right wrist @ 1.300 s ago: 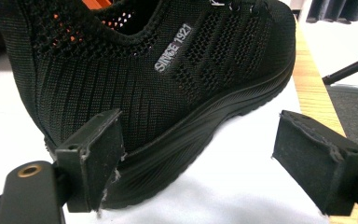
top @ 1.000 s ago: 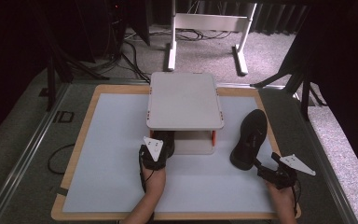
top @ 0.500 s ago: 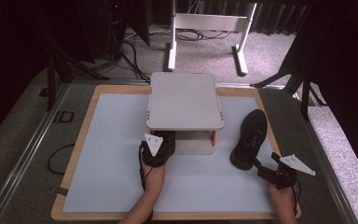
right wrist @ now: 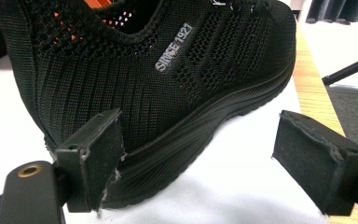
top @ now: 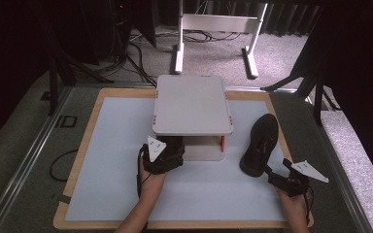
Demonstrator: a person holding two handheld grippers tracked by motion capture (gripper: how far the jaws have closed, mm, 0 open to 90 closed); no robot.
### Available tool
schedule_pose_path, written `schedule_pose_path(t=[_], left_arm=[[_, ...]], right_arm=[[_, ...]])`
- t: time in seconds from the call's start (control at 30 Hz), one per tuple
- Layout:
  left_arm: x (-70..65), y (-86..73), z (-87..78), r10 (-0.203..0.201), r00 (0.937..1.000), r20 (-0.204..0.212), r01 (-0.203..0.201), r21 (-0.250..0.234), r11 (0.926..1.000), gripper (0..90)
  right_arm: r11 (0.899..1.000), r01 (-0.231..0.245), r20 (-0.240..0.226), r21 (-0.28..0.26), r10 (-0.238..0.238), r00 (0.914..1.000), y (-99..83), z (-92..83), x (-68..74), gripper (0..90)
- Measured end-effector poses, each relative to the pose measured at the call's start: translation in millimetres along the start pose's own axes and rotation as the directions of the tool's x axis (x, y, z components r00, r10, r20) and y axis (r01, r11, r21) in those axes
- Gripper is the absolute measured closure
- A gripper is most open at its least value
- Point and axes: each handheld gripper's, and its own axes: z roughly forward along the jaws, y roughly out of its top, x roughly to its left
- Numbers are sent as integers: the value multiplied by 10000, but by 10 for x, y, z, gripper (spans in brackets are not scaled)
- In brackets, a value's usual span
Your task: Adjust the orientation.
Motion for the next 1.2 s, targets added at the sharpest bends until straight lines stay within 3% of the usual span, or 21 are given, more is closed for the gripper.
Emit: schedule_pose_path(t=[0.23,0.3,0.5,0.73,1.0,1.2], left_arm=[[87,95,-217,226,9982,564,-223,-64,9997,94],[125,103,-283,423,9975,569,-422,-34,9991,94],[273,74,-459,463,9971,601,-454,-149,9989,94],[479,-70,-611,853,9955,402,-850,-98,9963,94],[793,-246,-805,1014,9946,207,-1008,-276,9945,94],[1014,-355,-972,853,9962,-170,-858,-384,9956,94]], right_arm=[[10000,11,17,10,-11,10000,0,0,1,153],[10000,8,18,15,-8,10000,1,-1,0,153],[10000,-2,37,11,2,10000,1,1,2,153],[10000,-23,30,22,23,10000,1,2,2,152],[10000,-40,23,35,39,10000,2,4,-2,152],[10000,-5,65,22,5,10000,1,2,4,152]])
